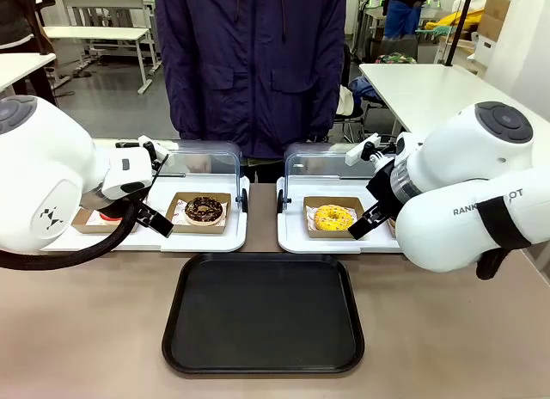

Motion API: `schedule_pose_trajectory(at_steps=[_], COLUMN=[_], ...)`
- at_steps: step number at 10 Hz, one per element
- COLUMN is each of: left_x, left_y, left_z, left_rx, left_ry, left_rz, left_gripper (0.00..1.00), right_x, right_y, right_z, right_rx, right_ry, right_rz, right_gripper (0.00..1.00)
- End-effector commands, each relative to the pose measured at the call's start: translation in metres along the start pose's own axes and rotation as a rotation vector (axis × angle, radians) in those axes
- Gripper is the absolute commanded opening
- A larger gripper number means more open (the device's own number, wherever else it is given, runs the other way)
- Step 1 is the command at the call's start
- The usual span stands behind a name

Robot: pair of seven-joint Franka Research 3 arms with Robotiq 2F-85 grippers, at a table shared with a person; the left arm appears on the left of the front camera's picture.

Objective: Move the third donut from the left to the tray.
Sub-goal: Pick up the Paper togo box containing the Donut indicated by the person and place it on the Handle tray.

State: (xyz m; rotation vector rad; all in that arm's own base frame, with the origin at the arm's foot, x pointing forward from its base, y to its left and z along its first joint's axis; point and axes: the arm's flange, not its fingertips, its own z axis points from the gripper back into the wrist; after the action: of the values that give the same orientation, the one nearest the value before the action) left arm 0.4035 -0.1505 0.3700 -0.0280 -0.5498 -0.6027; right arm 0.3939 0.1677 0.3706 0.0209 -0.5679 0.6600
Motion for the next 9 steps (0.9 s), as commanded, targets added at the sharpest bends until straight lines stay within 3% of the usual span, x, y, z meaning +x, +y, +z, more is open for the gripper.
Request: schedule_pose_trajectory(at_steps=[1, 4, 7, 9], left_x=[0.020, 0.050, 0.026, -0.020], left_y=[0.016, 0.080, 0.172, 0.229], left_z=[0.028, 0.086, 0.113, 0.125], left_rx=[-0.048, -0.261, -0.446, -0.511], left_ry=[-0.031, -0.037, -0.114, -0.214], left_rz=[0.011, -0.025, -0.079, -0.068], left_gripper=[1.00, 1.00, 1.00, 1.00], right_x=[0.029, 0.046, 0.004, -0.050], right_y=[-0.021, -0.093, -0.176, -0.231], right_z=[0.025, 0.110, 0.161, 0.179], right_rx=[0.003, 0.094, 0.244, 0.342], right_ry=[-0.050, -0.135, -0.239, -0.339], right_rz=[-0.045, -0.139, -0.167, -0.132], right_gripper=[1.00, 1.00, 1.00, 1.00])
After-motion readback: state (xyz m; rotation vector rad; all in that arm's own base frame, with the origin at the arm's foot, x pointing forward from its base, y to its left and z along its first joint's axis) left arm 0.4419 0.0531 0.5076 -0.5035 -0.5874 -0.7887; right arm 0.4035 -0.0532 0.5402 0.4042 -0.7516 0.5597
